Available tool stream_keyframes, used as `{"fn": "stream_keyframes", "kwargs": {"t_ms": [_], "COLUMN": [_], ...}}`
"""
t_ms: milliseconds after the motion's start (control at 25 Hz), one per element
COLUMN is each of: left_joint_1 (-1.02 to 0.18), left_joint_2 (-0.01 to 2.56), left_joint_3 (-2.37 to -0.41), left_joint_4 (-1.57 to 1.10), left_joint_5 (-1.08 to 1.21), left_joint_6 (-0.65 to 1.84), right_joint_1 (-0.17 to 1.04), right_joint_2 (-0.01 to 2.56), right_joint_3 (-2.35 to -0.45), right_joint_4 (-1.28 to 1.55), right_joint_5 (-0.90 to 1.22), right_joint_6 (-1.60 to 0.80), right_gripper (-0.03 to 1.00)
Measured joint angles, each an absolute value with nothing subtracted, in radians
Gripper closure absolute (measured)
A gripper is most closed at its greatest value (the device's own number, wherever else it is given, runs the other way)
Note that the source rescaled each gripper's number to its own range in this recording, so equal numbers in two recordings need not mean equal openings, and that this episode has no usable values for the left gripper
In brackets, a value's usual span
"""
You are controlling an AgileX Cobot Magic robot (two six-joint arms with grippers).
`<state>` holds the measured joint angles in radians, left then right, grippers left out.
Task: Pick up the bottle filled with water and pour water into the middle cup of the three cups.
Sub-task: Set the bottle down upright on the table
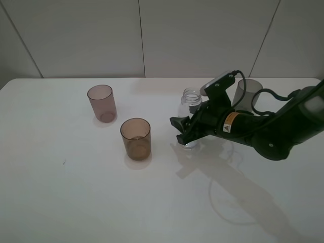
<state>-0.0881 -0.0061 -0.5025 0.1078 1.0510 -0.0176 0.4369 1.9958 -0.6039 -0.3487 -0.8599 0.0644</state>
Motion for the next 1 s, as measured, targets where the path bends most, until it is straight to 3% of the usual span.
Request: {"fn": "stream_keyframes", "kwargs": {"t_ms": [160,200,280,360,440,800,1000], "left_joint_1": [-0.088,-0.088,-0.088,-0.088,-0.088,-0.088,-0.088], "left_joint_2": [-0.006,-0.006,-0.006,-0.006,-0.006,-0.006,-0.006], "left_joint_3": [-0.503,-0.503,-0.503,-0.503,-0.503,-0.503,-0.503], "left_joint_4": [0.108,0.108,0.108,0.108,0.108,0.108,0.108], "left_joint_5": [1.051,1.051,1.051,1.051,1.051,1.051,1.051], "left_joint_6": [-0.018,-0.018,-0.018,-0.018,-0.018,-0.018,-0.018], "right_joint_1": [0.437,0.437,0.437,0.437,0.437,0.437,0.437], "right_joint_2": [1.996,1.996,1.996,1.996,1.99,1.791,1.569], "right_joint_3": [-0.604,-0.604,-0.604,-0.604,-0.604,-0.602,-0.603], "right_joint_4": [-0.349,-0.349,-0.349,-0.349,-0.349,-0.285,-0.211], "right_joint_5": [-0.86,-0.861,-0.864,-0.868,-0.876,-0.86,-0.574], "right_joint_6": [0.064,0.064,0.064,0.064,0.064,0.08,0.199], "right_gripper": [0.93,0.83,0.47,0.19,0.05,-0.02,-0.02]}}
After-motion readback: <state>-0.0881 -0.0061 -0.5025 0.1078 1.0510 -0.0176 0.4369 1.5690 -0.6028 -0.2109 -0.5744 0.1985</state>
